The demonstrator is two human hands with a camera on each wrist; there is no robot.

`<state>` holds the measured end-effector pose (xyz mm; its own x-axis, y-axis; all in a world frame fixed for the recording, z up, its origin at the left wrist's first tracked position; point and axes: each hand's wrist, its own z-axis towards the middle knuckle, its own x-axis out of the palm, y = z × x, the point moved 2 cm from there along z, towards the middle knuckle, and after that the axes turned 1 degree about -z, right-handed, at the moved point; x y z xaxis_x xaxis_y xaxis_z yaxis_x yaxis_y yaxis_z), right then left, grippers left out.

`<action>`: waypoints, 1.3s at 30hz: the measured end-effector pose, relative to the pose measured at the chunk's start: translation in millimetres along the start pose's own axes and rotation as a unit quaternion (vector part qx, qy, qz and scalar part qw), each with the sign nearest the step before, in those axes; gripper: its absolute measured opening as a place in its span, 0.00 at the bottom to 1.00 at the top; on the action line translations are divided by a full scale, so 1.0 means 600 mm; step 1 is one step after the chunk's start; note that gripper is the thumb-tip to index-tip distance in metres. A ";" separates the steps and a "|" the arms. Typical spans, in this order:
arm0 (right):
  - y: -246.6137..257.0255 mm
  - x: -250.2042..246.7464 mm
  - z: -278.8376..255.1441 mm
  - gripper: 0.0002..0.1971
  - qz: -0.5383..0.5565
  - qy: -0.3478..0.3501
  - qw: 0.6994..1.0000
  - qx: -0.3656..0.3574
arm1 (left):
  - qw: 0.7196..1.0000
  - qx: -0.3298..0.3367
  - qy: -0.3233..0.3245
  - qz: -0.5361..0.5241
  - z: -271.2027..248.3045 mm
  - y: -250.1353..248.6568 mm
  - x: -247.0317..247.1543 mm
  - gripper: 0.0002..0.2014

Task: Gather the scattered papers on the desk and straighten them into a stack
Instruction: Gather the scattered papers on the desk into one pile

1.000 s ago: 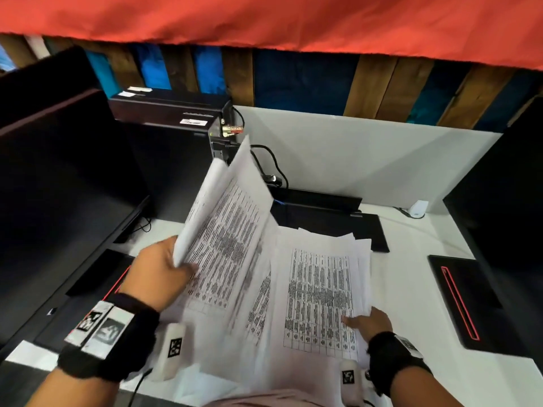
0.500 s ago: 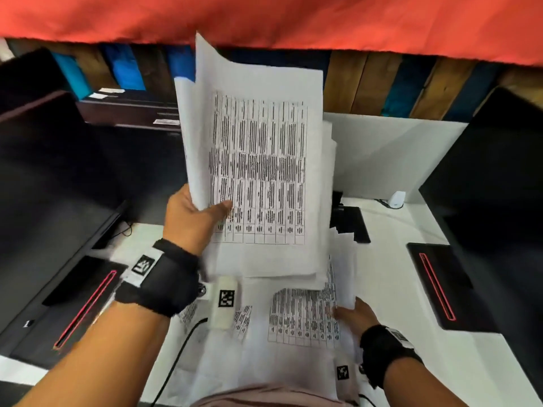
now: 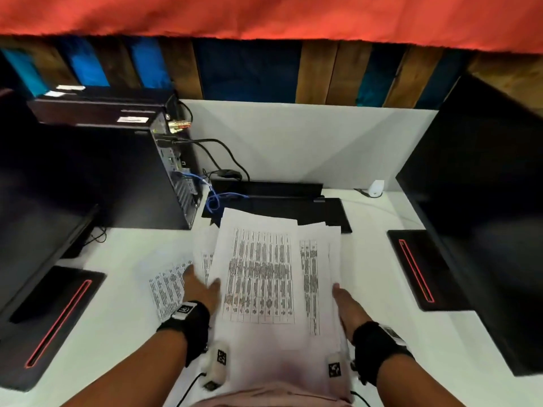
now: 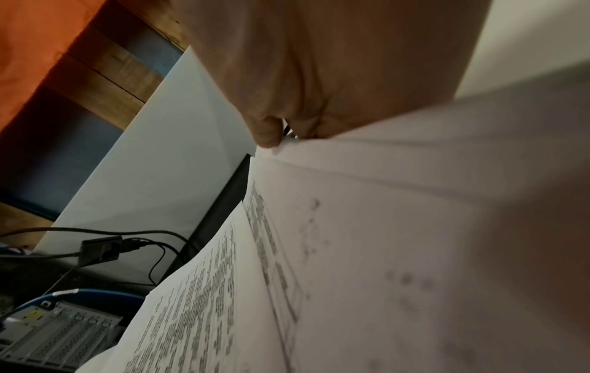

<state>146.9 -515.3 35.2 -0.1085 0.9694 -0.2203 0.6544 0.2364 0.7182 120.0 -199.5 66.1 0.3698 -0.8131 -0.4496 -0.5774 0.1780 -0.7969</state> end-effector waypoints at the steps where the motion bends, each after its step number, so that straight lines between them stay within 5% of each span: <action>1: 0.003 0.002 -0.003 0.32 -0.029 0.001 0.999 -0.015 | 1.000 0.000 -0.010 0.013 0.006 0.000 -0.002 0.32; 5: 0.002 0.003 0.010 0.28 -0.122 0.002 0.988 -0.090 | 0.987 0.042 0.067 0.140 0.007 -0.001 0.005 0.33; 8: 0.002 -0.003 0.018 0.29 -0.170 -0.021 0.979 -0.107 | 0.985 0.044 0.052 0.157 0.018 -0.001 0.003 0.35; 12: 0.002 -0.005 0.021 0.28 -0.191 -0.023 0.976 -0.102 | 0.993 -0.027 0.007 0.112 0.035 0.009 -0.013 0.27; 24: 0.024 -0.008 0.020 0.21 -0.257 0.033 0.962 -0.082 | 0.955 0.011 0.114 0.273 0.072 -0.006 0.008 0.17; 26: 0.032 0.001 0.018 0.22 -0.240 0.021 0.968 -0.069 | 0.959 0.013 0.124 0.256 0.064 -0.004 0.031 0.18; 31: 0.039 0.018 0.002 0.30 -0.036 -0.018 0.999 -0.027 | 0.989 -0.079 0.014 0.128 0.050 0.003 0.058 0.22; 34: 0.028 0.039 0.013 0.35 -0.087 -0.017 0.996 -0.026 | 0.979 -0.119 0.053 0.155 0.018 -0.008 0.089 0.29; 39: 0.020 0.046 0.016 0.36 -0.132 -0.010 0.990 -0.053 | 0.968 -0.093 0.155 0.172 -0.002 -0.030 0.104 0.35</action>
<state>158.9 -486.1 31.6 -0.2496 0.8720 -0.4210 0.5224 0.4873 0.6997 152.5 -253.9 52.6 -0.0879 -0.8559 -0.5097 -0.7594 0.3887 -0.5218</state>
